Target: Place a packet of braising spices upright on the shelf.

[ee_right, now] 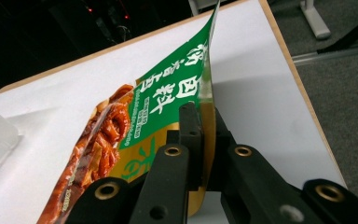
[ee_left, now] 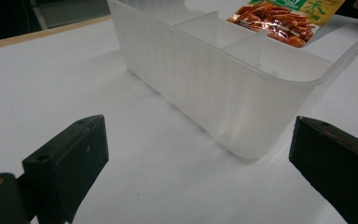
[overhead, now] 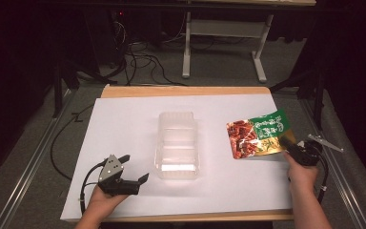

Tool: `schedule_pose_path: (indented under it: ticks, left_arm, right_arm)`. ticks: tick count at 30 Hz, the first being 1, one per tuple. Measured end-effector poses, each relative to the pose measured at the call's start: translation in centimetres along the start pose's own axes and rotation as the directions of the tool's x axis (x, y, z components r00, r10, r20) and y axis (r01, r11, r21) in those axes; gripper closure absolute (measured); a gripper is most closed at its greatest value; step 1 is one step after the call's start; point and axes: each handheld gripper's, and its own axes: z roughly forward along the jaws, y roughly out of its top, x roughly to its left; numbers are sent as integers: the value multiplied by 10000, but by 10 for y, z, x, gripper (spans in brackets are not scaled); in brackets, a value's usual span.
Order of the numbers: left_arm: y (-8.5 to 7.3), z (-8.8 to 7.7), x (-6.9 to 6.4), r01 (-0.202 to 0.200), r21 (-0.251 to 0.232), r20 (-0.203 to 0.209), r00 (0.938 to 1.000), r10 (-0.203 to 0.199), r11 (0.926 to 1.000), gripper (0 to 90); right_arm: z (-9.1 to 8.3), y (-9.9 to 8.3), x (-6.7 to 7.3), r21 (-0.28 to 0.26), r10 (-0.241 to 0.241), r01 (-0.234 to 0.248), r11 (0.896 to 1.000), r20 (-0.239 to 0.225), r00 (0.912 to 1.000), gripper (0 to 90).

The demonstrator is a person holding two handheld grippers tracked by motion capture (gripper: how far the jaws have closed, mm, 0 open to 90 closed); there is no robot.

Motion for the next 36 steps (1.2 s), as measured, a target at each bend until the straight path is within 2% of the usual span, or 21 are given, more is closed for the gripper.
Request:
schedule_pose_path:
  ticks: [10,15,21,24,28,32,35,36]
  left_arm:
    - [0,0,1,89,-60,-35,10000,-89,9999,51]
    - [0,0,2,122,-164,-81,9999,-123,9998,52]
    - [0,-3,3,175,-276,-246,9995,-182,9995,51]
    - [0,-6,6,410,-424,-345,9985,-424,9983,51]
    - [0,-7,7,401,-475,-367,9984,-419,9981,52]
    - [0,-7,7,378,-489,-349,9986,-395,9981,52]
    - [0,-7,7,421,-524,-341,9985,-439,9977,52]
    - [0,-7,7,404,-494,-341,9985,-421,9980,52]
  right_arm:
    - [-6,4,10,-535,-413,409,9977,-74,9991,900]
    - [-13,9,23,-1069,-868,840,9907,-217,9960,900]
    - [-17,12,34,-1428,-1166,1110,9835,-315,9927,900]
    - [-20,13,39,-1629,-1411,1317,9778,-476,9889,900]
    - [-24,17,48,-1910,-1780,1631,9679,-638,9820,900]
    - [-27,20,60,-2149,-2279,2081,9542,-719,9710,900]
    - [-30,23,72,-2343,-2782,2550,9381,-714,9579,900]
    - [-30,23,72,-2343,-2782,2550,9381,-714,9579,900]
